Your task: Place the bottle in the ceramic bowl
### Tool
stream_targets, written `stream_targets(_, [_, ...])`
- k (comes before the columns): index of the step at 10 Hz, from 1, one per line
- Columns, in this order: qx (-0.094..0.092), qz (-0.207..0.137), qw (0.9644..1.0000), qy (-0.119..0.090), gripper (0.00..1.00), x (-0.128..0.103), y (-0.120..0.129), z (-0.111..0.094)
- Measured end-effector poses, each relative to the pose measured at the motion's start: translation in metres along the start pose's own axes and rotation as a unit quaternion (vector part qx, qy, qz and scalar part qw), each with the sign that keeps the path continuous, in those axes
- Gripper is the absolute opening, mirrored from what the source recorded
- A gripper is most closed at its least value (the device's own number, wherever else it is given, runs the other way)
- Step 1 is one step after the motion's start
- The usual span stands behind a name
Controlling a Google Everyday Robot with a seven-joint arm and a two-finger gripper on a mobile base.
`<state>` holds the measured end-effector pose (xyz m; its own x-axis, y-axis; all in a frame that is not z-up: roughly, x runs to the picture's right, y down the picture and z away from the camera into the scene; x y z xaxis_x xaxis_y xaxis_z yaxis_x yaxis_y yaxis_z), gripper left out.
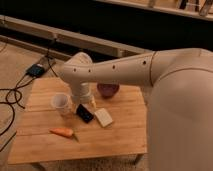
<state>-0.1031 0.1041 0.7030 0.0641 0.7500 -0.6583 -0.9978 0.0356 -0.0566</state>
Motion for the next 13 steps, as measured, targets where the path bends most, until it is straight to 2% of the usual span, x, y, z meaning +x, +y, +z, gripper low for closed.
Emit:
stream_targets(2, [-0.001, -0.003, 1.0000, -0.004, 0.65, -0.007, -0.002, -0.001])
stream_targets(7, [-0.027, -0.043, 0.9984, -0.028, 0.65, -0.064, 0.005, -0.007])
stream_targets(10, [-0.037, -0.078, 0.9949, -0.053, 0.65, -0.111, 0.018, -0.014])
stream_targets(13, [-0.038, -0.121, 0.9885, -0.082, 0.65, -0.161, 0.036, -0.020])
